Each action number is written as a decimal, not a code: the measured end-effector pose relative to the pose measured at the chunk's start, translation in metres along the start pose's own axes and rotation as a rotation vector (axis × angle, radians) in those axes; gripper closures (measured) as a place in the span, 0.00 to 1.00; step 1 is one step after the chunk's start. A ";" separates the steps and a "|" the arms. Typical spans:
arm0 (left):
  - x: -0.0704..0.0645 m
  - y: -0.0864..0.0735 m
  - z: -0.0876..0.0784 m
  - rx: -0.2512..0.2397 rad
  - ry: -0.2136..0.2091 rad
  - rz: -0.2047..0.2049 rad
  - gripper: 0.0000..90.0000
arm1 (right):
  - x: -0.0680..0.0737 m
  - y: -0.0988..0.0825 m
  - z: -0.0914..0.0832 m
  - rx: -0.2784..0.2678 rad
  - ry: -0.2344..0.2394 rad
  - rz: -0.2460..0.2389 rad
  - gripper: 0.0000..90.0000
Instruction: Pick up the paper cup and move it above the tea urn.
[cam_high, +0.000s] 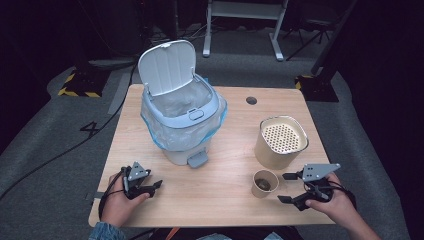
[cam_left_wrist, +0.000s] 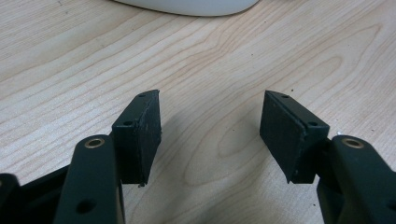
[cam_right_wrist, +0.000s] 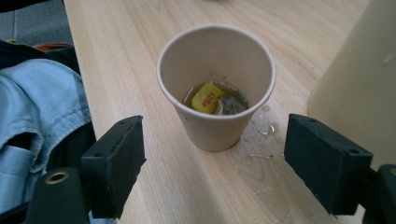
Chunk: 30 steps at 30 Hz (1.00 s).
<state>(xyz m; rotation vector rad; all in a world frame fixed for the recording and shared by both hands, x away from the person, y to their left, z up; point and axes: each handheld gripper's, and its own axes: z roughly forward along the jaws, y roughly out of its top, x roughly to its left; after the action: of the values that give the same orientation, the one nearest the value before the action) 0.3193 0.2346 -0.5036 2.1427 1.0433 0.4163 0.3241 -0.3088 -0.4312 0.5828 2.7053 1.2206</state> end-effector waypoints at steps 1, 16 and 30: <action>0.000 0.000 0.000 0.000 0.000 0.000 0.43 | 0.000 -0.002 0.003 0.003 0.000 0.003 0.23; 0.000 0.000 0.000 0.000 0.001 0.001 0.43 | -0.005 -0.020 0.045 0.002 0.004 0.013 0.22; 0.000 0.000 0.000 0.000 0.001 0.000 0.43 | -0.005 -0.016 0.072 -0.058 0.006 0.026 0.24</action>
<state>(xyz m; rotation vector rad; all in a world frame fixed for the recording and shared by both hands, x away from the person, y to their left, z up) 0.3192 0.2346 -0.5036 2.1430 1.0431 0.4173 0.3422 -0.2707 -0.4915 0.6097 2.6653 1.3039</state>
